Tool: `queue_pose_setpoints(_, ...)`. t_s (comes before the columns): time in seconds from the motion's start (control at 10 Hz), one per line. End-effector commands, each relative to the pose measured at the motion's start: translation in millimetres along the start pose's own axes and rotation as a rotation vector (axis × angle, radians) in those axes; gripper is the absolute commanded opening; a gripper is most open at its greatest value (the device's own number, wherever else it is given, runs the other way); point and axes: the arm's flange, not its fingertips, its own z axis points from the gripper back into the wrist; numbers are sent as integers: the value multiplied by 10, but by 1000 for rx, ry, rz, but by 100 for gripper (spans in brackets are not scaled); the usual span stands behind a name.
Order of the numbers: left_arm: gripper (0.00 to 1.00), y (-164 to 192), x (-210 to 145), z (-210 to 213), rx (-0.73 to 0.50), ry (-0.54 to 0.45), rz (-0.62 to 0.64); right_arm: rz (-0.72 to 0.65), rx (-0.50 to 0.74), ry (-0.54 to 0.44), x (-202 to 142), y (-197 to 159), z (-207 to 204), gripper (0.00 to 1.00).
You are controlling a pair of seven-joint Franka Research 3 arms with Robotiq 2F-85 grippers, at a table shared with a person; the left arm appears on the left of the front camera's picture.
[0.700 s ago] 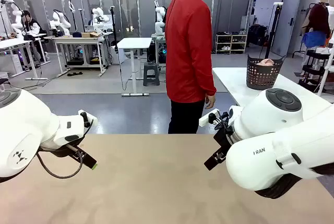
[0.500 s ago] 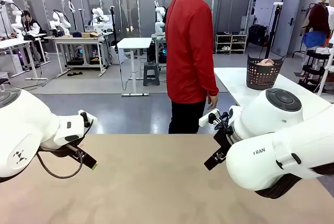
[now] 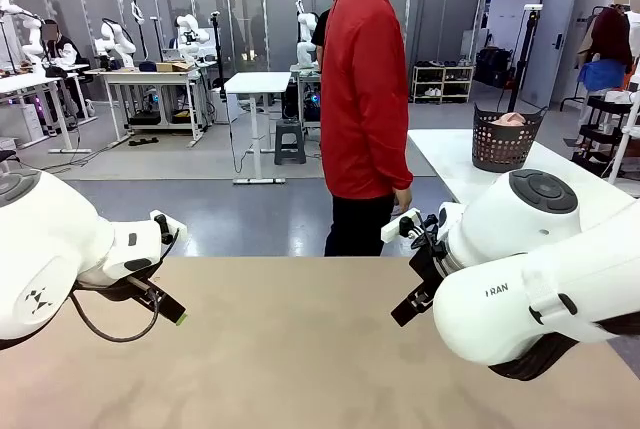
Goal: Fold the towel.
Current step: Grab the top end of the 100 cm Hotel Towel extended by the human.
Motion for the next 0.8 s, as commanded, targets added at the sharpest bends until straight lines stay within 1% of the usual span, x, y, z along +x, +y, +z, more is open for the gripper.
queue_pose_setpoints(0.0, 100, 2, 0, 0, 0, 0, 0, -2, 0, 0, 0, -1, 0, 100)
queue_pose_setpoints(0.6, 100, 0, 0, 0, 0, 0, 0, 0, 0, 0, 0, 0, 0, 100)
queue_pose_setpoints(0.7, 100, 75, 131, 138, -54, 37, 34, -11, 55, 35, 113, -109, 157, 100)
